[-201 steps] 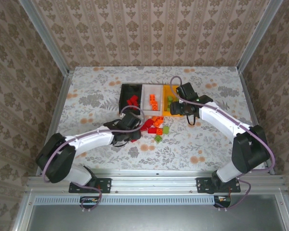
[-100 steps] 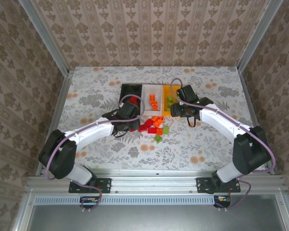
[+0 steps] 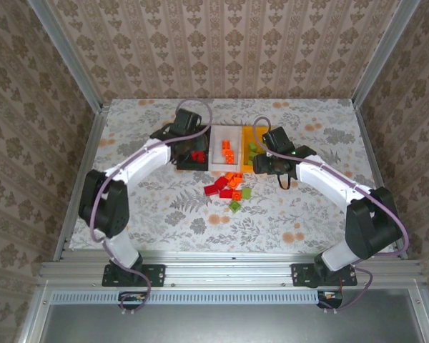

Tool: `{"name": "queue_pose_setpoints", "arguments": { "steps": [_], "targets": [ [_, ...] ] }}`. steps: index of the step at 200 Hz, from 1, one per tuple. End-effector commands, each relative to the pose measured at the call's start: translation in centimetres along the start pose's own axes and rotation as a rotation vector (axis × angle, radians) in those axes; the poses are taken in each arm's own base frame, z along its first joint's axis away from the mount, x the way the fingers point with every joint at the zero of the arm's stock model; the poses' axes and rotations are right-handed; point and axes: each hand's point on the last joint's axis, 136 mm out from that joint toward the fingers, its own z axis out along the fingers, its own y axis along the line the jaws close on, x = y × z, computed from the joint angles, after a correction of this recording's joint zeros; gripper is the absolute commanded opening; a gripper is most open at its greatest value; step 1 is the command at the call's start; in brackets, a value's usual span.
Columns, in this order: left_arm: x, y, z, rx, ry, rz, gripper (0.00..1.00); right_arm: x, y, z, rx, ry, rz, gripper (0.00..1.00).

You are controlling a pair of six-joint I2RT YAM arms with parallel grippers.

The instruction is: Sort the legos into containers by color

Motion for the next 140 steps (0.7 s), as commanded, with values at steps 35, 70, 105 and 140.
{"name": "queue_pose_setpoints", "arguments": {
  "steps": [35, 70, 105, 140],
  "targets": [
    [-1.4, 2.2, 4.2, -0.060, 0.080, 0.008, 0.51, 0.2, 0.0, -0.7, 0.002, 0.003, 0.014, 0.60],
    [-2.2, 0.6, 2.6, 0.018, 0.058, -0.005, 0.82, 0.1, 0.4, -2.6, -0.004, -0.015, -0.009, 0.60],
    [3.4, -2.2, -0.8, 0.115, 0.086, 0.014, 0.87, 1.8, 0.1, -3.0, 0.004, -0.002, -0.006, 0.61],
    [12.0, -2.5, -1.9, 0.112, 0.170, 0.089, 0.82, 4.8, 3.2, -3.5, -0.092, 0.032, -0.046, 0.60]
  ]
}}
